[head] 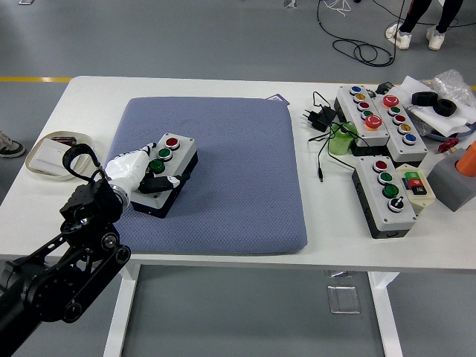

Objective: Pick up the button,place it on the desk,press the button,press the button

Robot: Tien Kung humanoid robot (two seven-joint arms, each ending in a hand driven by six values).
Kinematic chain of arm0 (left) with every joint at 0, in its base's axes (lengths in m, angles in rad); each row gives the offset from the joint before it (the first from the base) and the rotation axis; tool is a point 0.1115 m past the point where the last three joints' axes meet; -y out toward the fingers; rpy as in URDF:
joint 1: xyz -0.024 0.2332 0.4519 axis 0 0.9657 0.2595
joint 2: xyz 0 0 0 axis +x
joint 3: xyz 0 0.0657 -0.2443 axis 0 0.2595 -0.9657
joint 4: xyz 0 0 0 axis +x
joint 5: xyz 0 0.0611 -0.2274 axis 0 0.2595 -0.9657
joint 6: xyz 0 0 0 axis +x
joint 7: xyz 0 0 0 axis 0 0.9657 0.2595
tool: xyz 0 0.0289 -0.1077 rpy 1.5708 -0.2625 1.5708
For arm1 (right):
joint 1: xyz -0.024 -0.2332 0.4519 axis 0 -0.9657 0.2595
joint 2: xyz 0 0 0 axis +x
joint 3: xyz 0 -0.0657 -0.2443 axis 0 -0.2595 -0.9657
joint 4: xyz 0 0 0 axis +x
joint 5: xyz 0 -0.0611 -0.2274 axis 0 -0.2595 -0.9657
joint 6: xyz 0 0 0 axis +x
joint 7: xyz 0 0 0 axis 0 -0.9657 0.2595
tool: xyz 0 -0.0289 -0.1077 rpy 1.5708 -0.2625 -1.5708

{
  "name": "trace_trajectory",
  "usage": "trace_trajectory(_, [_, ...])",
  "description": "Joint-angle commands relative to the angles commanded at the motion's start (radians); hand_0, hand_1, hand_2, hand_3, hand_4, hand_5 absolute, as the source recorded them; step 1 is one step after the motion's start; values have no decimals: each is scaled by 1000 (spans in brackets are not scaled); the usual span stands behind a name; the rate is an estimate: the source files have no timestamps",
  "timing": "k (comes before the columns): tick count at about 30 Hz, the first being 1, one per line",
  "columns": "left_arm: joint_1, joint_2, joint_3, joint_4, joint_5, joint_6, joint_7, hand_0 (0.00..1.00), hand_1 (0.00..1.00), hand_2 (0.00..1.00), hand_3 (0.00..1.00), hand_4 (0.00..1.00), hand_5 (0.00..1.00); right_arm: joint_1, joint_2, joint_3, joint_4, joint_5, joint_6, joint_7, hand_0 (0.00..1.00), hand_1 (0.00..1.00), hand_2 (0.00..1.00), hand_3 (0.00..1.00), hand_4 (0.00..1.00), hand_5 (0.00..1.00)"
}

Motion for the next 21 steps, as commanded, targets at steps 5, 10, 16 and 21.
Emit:
trace_trajectory(5, [2,-24,-12,16,79,20,0,849,985,998,998,998,602,-4,0,3,0,-6,1,-1,676,670,733,607,379,241])
trace_trajectory(10, [4,-30,-12,25,124,-7,0,829,972,998,998,989,560,-6,-1,3,0,-9,2,0,676,670,733,607,380,240])
trace_trajectory(16, [1,-43,-14,34,128,-42,0,822,969,998,998,973,542,-3,-2,3,0,-4,1,2,675,669,732,607,381,239])
trace_trajectory(21, [-12,-59,-30,64,142,-80,0,813,964,998,998,972,549,0,-2,-1,0,3,-1,3,675,668,731,605,381,240])
